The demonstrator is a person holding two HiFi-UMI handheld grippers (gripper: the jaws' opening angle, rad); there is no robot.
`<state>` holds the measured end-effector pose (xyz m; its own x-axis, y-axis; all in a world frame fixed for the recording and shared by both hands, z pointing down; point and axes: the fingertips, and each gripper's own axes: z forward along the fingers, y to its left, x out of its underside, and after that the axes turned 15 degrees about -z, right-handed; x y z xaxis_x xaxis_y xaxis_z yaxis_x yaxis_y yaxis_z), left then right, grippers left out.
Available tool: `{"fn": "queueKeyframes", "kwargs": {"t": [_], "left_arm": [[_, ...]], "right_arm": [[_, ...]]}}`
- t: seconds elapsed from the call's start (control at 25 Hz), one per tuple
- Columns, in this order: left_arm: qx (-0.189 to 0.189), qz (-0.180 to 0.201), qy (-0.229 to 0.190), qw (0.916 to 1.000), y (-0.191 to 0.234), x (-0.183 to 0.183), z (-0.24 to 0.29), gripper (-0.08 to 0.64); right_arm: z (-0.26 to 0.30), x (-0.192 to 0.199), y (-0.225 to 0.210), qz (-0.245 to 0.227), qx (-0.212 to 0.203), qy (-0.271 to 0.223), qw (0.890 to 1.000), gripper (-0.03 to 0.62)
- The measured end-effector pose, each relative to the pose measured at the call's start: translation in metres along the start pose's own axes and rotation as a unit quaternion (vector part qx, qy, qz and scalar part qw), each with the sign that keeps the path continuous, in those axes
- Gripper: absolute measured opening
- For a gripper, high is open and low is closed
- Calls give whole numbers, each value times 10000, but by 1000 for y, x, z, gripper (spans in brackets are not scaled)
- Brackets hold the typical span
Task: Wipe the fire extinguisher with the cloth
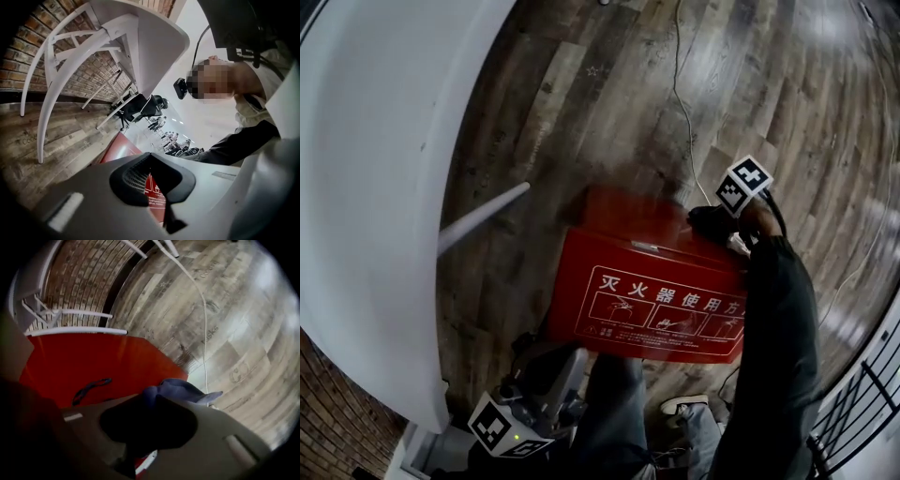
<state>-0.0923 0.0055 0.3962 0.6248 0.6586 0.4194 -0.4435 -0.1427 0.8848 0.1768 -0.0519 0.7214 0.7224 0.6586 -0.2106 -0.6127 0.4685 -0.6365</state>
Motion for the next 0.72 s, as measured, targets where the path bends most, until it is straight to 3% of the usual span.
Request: {"fn": "queueKeyframes", "kwargs": {"t": [0.08, 0.16, 0.28, 0.4, 0.6, 0.72], "left_arm": [[22, 27, 18, 10000, 0, 4, 1, -3], [-10, 39, -1, 10000, 1, 6, -1, -3], [-85, 34, -71, 9999, 2, 7, -6, -3], [-125, 17, -191, 9997, -1, 5, -9, -3], [-154, 32, -343, 9993, -10, 4, -14, -3], [-162, 47, -342, 9993, -13, 9, -18, -3]], "right_arm": [[9, -18, 5, -501, 105, 390, 9979, 89], [18, -51, 24, -933, -68, 344, 9950, 89], [14, -118, 79, -1384, -753, -570, 9859, 89], [-17, -158, 142, -1981, -1342, -1414, 9606, 89], [-82, -144, 199, -2875, -1557, -1955, 9246, 87], [-124, -115, 219, -3215, -1330, -2383, 9067, 87]]}}
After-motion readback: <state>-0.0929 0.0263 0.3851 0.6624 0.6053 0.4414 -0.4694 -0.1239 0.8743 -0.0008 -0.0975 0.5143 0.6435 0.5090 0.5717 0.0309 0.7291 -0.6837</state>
